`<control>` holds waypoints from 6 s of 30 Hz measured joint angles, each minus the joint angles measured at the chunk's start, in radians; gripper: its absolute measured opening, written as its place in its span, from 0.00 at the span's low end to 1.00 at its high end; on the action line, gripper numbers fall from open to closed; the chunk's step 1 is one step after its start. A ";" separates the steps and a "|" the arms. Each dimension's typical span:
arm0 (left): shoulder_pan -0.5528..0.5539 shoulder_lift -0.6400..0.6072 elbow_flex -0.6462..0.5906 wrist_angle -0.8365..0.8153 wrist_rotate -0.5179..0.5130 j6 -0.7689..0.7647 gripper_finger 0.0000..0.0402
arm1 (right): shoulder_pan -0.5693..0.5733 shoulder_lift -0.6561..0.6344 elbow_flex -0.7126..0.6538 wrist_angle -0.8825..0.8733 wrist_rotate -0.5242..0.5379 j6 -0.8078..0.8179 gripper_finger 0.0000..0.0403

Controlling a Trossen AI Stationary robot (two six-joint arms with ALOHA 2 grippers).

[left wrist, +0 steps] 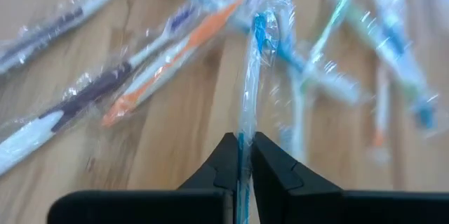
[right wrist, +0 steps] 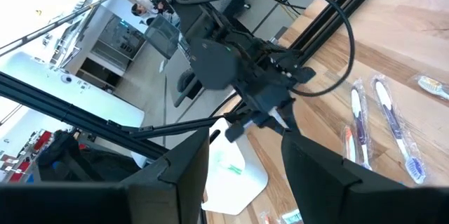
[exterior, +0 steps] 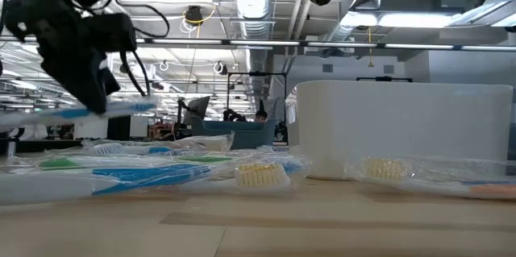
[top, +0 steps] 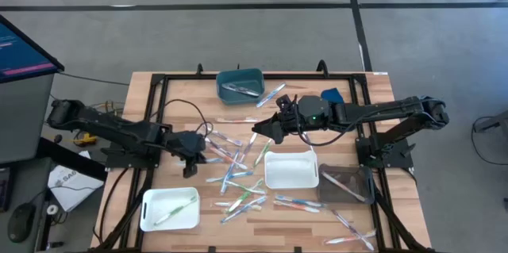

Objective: Pick & Place Toothbrushes
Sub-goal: Put the blue toothbrush into the top white bin

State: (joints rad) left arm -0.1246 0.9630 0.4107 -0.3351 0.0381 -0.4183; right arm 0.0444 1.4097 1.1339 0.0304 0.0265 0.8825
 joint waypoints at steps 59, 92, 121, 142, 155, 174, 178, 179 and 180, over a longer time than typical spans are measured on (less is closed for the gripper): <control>0.092 0.082 0.116 0.873 0.048 -0.438 0.03 | 0.024 0.000 0.000 0.007 -0.003 -0.018 0.43; 0.092 0.335 0.320 0.604 0.439 -0.366 0.03 | -0.061 0.077 0.001 -0.053 -0.474 0.008 0.43; 0.079 0.433 0.320 0.598 0.555 -0.401 0.03 | -0.015 0.309 0.126 -0.173 -0.637 -0.052 0.43; 0.088 0.433 0.320 0.597 0.508 -0.402 0.03 | -0.012 0.305 0.126 -0.167 -0.636 -0.055 0.42; 0.088 0.433 0.320 0.599 0.508 -0.402 0.03 | -0.012 0.305 0.126 -0.169 -0.634 -0.072 0.22; 0.087 0.433 0.321 0.603 0.485 -0.376 0.10 | -0.006 0.305 0.126 -0.206 -0.625 -0.108 0.05; 0.087 0.432 0.320 0.611 0.495 -0.371 0.17 | -0.003 0.305 0.126 -0.216 -0.633 -0.123 0.05; 0.088 0.428 0.320 0.609 0.499 -0.371 0.18 | 0.000 0.305 0.126 -0.217 -0.633 -0.125 0.05; 0.088 0.421 0.320 0.609 0.503 -0.371 0.19 | 0.001 0.305 0.126 -0.217 -0.634 -0.128 0.04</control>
State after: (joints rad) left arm -0.0368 1.3845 0.7311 0.2739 0.5414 -0.7891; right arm 0.0456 1.7149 1.2594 -0.1864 -0.6079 0.7542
